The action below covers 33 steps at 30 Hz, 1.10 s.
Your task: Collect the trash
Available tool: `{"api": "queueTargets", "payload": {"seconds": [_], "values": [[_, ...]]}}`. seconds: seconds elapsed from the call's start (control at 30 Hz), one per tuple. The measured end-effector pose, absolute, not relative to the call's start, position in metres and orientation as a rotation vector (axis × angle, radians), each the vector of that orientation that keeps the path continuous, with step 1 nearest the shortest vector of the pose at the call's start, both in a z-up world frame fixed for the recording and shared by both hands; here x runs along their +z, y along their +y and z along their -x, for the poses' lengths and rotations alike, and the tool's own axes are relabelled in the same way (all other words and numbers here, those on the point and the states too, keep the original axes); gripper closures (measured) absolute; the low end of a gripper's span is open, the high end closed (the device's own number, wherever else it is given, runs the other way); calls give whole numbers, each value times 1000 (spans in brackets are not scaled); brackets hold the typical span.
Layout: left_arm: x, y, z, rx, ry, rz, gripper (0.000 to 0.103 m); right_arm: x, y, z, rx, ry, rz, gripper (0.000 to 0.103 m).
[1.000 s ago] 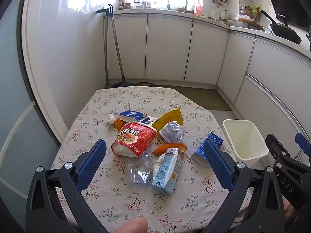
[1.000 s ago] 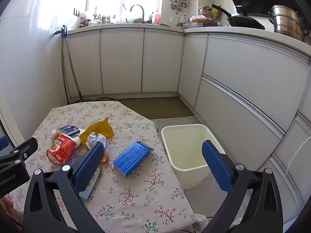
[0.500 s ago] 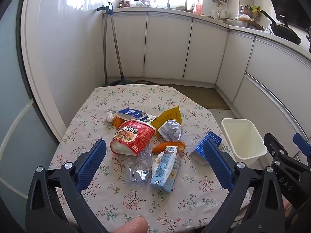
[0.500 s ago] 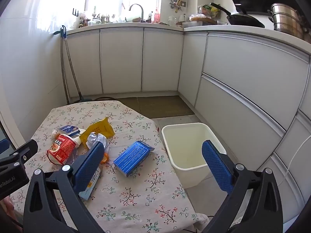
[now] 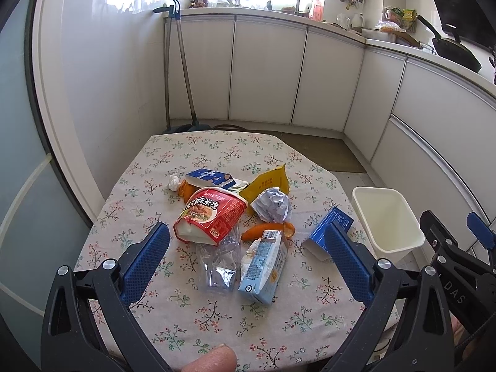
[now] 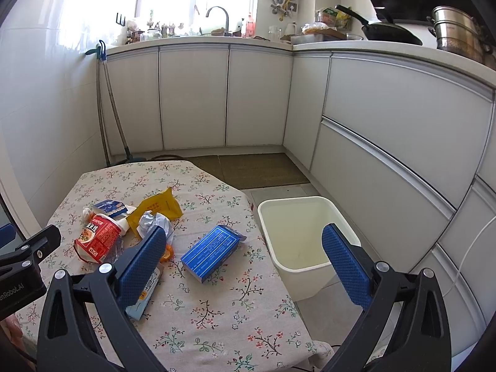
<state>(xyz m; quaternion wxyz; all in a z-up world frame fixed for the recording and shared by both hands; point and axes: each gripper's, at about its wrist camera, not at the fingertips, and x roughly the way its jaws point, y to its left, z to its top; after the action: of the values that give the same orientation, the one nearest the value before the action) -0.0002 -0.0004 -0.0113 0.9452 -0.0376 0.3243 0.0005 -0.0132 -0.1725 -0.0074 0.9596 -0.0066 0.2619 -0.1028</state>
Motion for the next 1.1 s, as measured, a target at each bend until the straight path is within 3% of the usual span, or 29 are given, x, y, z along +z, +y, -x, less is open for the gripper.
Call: {"api": "queueTargets", "payload": {"seconds": [1.1], "values": [[-12,1,1,-2,669,80,7,-8,-172,14,-208,532,13,5]]}}
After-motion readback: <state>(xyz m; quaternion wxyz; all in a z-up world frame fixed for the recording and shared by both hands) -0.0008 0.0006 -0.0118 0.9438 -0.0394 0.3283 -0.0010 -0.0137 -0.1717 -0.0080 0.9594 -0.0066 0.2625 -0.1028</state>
